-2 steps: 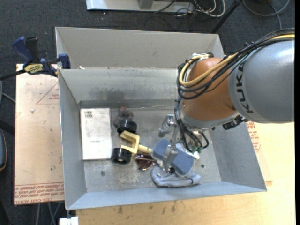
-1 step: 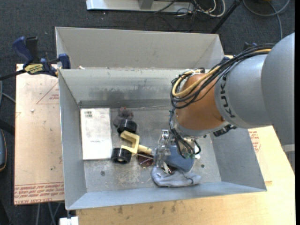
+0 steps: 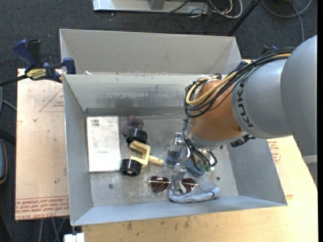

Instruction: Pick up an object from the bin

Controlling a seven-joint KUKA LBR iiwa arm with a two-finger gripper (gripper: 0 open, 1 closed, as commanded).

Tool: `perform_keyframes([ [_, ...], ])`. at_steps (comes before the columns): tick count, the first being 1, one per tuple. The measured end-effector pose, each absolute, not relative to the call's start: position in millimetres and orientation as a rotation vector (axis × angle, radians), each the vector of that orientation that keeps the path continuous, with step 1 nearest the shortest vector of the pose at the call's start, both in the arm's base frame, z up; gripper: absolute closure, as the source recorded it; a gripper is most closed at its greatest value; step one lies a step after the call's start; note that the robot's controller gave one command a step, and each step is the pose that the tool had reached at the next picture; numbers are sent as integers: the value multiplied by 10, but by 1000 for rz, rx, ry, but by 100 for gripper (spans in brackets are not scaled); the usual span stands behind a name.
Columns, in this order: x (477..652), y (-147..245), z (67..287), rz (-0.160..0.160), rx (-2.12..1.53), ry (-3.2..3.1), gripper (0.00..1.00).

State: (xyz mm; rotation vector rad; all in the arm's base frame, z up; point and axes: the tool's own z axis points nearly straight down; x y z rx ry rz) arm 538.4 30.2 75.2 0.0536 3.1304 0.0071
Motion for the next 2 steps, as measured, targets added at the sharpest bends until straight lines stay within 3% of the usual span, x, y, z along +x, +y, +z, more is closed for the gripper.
perform_keyframes([
  [1, 5405, 301, 782, 8, 55, 3127, 100],
  [2, 5405, 301, 782, 8, 55, 3127, 100],
])
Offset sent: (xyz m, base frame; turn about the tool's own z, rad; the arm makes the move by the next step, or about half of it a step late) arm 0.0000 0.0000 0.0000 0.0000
